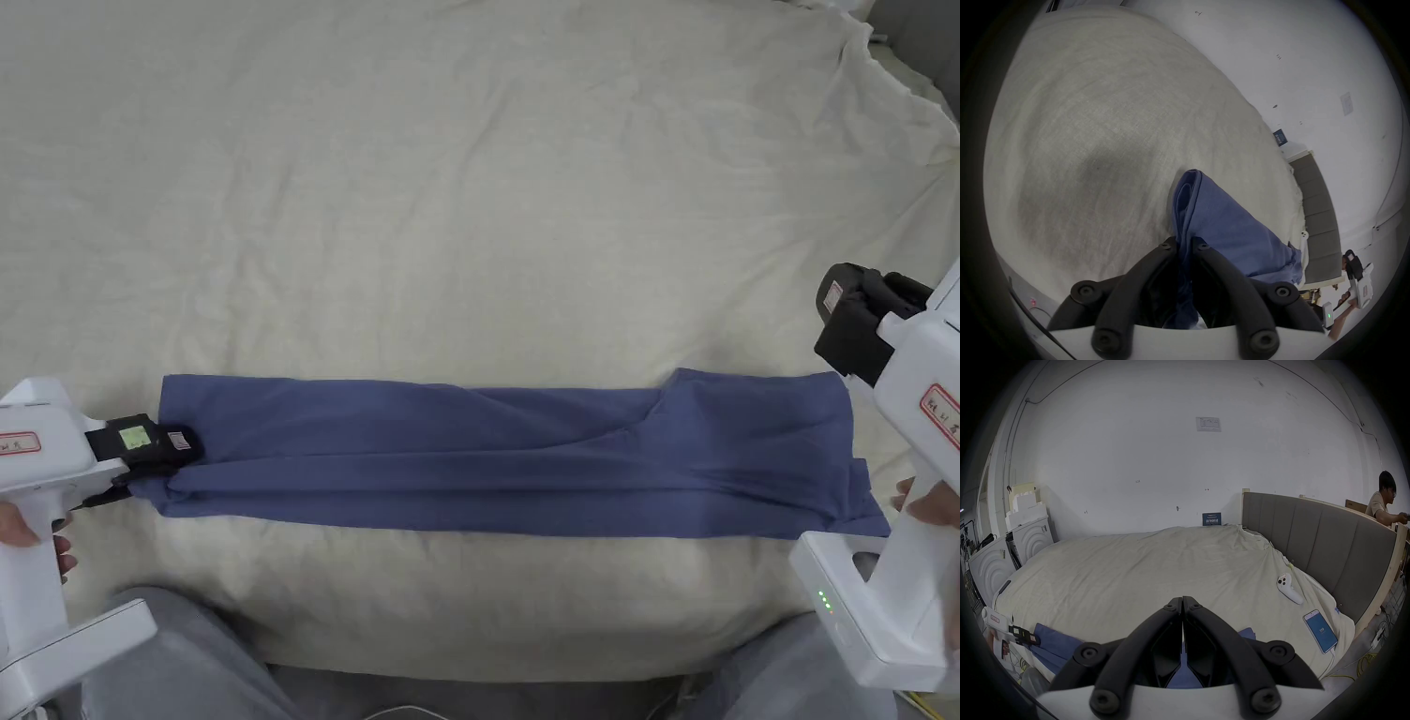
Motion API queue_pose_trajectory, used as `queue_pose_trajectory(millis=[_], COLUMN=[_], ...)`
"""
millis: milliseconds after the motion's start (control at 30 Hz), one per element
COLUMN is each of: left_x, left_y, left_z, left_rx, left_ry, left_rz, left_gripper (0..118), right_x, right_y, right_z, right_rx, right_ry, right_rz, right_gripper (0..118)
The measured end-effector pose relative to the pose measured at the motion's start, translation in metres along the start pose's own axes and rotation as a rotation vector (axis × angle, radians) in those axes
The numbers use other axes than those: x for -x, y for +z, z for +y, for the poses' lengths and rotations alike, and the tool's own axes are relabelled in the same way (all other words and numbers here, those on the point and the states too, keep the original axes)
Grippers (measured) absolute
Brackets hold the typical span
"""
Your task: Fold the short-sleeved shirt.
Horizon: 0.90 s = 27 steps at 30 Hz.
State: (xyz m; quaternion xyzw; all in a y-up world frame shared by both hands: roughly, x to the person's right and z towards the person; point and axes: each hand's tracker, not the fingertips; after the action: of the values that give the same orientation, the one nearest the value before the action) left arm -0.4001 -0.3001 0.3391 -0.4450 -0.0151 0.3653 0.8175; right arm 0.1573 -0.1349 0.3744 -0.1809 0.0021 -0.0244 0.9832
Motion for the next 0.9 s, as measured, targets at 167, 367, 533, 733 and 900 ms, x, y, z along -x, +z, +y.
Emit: queue_pose_trajectory(millis=[167,367,533,733,900], left_x=[-0.052,-0.13,-0.2,-0.266,-0.304], left_y=[0.015,0.067,0.082,0.043,-0.025], left_z=[-0.002,-0.012,-0.036,-0.07,-0.111], left_rx=[0.0,-0.056,-0.071,0.017,0.121], left_ry=[-0.231,-0.446,-0.676,-0.765,-0.784], left_rz=[0.162,0.176,0.153,0.006,-0.052], left_gripper=[6,6,6,6,6], right_x=[-0.003,-0.01,-0.021,-0.036,-0.053], right_y=[0.002,0.008,0.016,0.029,0.04], right_z=[-0.001,-0.002,-0.003,-0.006,-0.013], right_rx=[0.001,-0.013,-0.027,-0.044,-0.045], right_ry=[-0.008,-0.024,-0.041,-0.06,-0.087], right_rz=[0.003,0.008,0.006,-0.01,-0.044], right_gripper=[0,0,0,0,0])
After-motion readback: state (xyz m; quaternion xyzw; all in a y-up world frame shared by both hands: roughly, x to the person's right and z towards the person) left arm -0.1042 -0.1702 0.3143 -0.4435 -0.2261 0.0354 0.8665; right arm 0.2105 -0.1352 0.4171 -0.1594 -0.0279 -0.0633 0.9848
